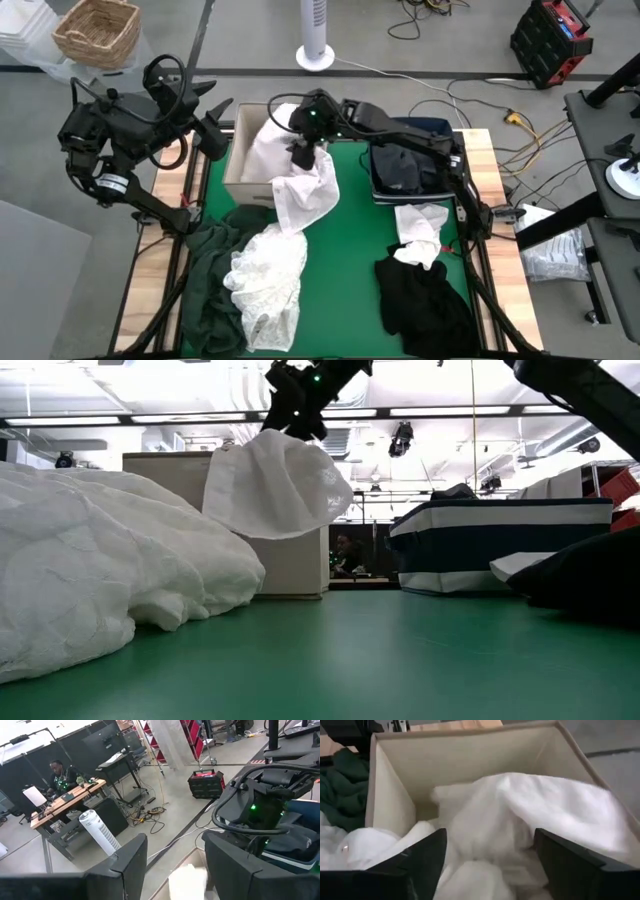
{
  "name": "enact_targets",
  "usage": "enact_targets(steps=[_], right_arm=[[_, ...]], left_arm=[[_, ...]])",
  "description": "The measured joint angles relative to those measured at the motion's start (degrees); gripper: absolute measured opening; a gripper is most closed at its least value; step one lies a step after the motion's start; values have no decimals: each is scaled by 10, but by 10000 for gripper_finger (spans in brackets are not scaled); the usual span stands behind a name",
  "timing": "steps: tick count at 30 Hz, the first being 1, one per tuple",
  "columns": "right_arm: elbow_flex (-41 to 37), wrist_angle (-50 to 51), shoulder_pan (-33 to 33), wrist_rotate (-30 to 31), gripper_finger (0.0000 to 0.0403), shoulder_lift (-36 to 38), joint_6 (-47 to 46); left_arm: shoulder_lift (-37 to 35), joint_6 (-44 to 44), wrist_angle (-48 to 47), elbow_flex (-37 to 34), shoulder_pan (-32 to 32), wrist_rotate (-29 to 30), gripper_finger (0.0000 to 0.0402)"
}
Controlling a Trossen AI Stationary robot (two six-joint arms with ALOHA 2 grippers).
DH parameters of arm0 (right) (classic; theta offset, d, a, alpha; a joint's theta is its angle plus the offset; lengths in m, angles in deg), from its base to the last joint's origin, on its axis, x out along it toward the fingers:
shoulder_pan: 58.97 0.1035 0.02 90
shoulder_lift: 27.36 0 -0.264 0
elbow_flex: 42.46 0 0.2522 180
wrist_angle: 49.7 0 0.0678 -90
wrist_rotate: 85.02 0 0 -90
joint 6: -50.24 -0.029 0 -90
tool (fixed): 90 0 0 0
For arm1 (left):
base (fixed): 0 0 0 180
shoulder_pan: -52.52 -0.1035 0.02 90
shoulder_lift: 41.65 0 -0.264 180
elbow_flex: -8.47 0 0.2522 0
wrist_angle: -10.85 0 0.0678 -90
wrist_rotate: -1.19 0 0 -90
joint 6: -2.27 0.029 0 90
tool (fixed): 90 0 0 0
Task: Sort clothes
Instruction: Put the right white shirt into the white laundry bin
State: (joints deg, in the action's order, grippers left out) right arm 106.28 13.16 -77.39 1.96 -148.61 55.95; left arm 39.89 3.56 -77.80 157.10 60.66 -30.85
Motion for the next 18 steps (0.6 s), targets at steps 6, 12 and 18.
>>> enact_targets(steps=[6, 12, 18], right_arm=[[0, 59, 0, 0, 302, 29, -26], [0, 202, 0, -2, 282, 87, -4], [-4, 314, -11, -90, 269, 122, 51]], left_arm=[[0, -22, -18, 0, 0, 0, 178], [0, -74, -67, 0, 0, -39, 178], [0, -89, -81, -3, 0, -126, 178]])
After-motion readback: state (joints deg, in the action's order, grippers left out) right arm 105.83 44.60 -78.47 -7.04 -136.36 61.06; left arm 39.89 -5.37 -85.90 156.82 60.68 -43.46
